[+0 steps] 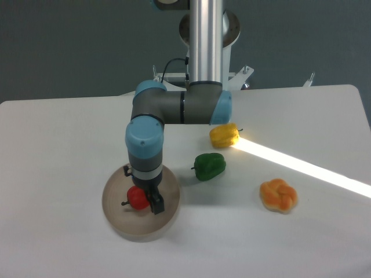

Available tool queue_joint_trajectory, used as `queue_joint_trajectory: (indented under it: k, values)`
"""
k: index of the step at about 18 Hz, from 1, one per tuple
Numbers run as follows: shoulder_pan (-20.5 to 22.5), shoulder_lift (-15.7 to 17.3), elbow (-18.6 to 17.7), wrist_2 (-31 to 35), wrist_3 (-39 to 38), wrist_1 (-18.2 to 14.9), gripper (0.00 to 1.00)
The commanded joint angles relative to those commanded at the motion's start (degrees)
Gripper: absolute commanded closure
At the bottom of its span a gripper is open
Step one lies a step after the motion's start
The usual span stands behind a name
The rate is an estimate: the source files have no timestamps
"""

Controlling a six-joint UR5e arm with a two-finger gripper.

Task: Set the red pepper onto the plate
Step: 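Lift the open gripper up and away from the plate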

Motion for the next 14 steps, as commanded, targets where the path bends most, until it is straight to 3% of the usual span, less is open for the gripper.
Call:
queue_joint_trajectory:
  k: [5,14]
  values:
    - [5.36,2.29,0.27,1.58,7.03,-3.71,0.00]
    - [11.16,2.46,2.47,5.18,18.11,-4.41,0.00]
